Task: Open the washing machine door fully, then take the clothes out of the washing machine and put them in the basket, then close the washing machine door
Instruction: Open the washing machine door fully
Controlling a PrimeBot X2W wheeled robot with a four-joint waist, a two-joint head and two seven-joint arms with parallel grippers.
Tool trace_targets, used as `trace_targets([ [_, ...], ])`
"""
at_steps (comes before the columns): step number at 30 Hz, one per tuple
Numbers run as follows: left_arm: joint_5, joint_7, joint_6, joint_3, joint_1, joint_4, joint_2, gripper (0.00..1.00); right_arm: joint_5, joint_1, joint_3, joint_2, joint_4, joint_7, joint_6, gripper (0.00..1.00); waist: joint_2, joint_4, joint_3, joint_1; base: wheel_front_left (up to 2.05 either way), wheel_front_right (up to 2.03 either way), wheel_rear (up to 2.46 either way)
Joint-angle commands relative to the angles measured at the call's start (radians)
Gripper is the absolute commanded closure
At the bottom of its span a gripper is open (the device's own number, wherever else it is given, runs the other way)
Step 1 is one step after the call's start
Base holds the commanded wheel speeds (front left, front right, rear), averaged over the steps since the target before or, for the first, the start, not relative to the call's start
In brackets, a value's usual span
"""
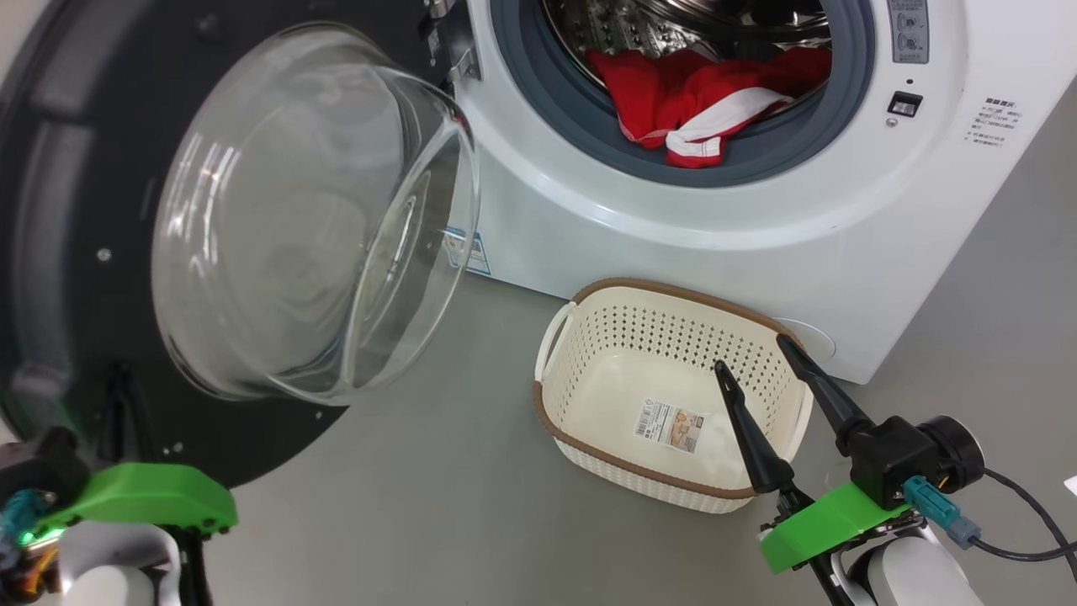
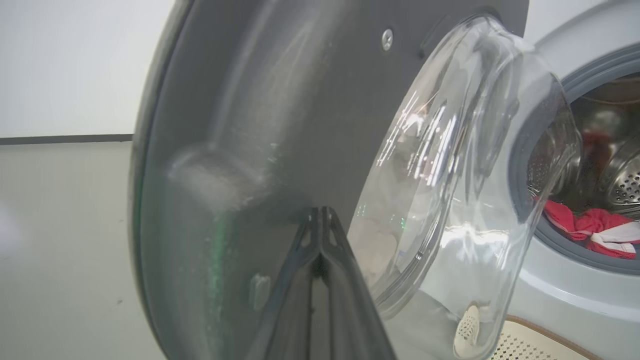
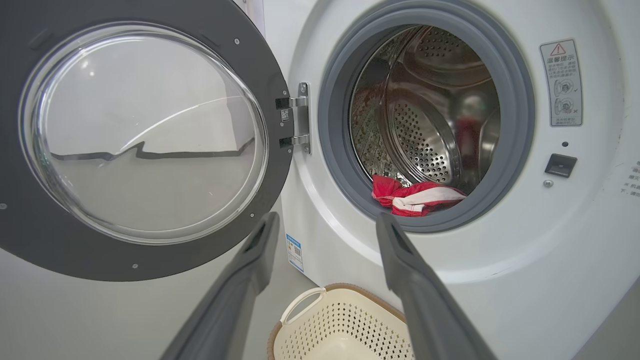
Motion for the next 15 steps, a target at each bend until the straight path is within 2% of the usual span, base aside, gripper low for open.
trace_targets([
  [1, -0.012, -0.018, 0.009, 0.069, -0.054, -0.003, 0.053, 1.00, -0.008, -0.034, 0.024, 0.004, -0.026, -0.009, 0.005, 0.00, 0.0000, -0.004, 0.006, 0.0000, 0.00, 0.00, 0.00],
  [15, -0.058, -0.091, -0.020, 0.144, -0.151, 0.171, 0.071, 1.00, -0.029, -0.044, 0.038, 0.004, -0.021, -0.009, 0.005, 0.00, 0.0000, -0.018, 0.034, 0.0000, 0.00, 0.00, 0.00],
])
